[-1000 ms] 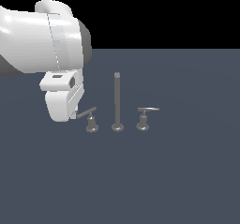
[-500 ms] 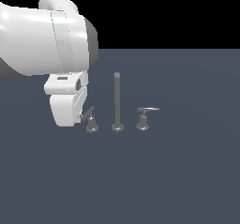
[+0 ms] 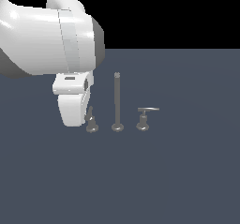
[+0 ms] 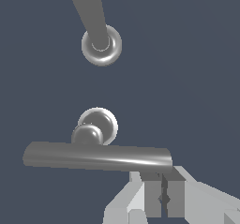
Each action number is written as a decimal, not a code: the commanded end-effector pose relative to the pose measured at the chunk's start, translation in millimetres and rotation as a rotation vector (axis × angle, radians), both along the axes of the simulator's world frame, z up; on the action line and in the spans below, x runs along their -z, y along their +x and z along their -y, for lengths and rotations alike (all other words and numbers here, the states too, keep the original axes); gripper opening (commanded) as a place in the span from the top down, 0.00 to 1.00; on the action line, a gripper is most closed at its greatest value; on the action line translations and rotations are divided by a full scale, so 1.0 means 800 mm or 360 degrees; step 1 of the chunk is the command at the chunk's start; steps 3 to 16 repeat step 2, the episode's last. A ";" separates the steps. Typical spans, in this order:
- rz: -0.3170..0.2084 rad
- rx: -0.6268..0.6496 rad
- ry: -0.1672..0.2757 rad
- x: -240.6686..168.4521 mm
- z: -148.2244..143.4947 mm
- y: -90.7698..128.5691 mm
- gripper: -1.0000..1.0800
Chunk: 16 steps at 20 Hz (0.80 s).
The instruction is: Turn on the faucet by rotating a designated handle.
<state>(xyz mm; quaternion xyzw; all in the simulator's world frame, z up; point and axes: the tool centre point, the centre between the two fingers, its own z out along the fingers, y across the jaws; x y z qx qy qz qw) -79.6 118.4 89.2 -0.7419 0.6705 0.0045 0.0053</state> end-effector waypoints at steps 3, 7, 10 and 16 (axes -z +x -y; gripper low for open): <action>-0.0001 0.0103 -0.0022 0.000 0.059 0.011 1.00; -0.0001 0.0103 -0.0022 0.000 0.059 0.011 1.00; -0.0001 0.0103 -0.0022 0.000 0.059 0.011 1.00; -0.0001 0.0103 -0.0022 0.000 0.059 0.011 1.00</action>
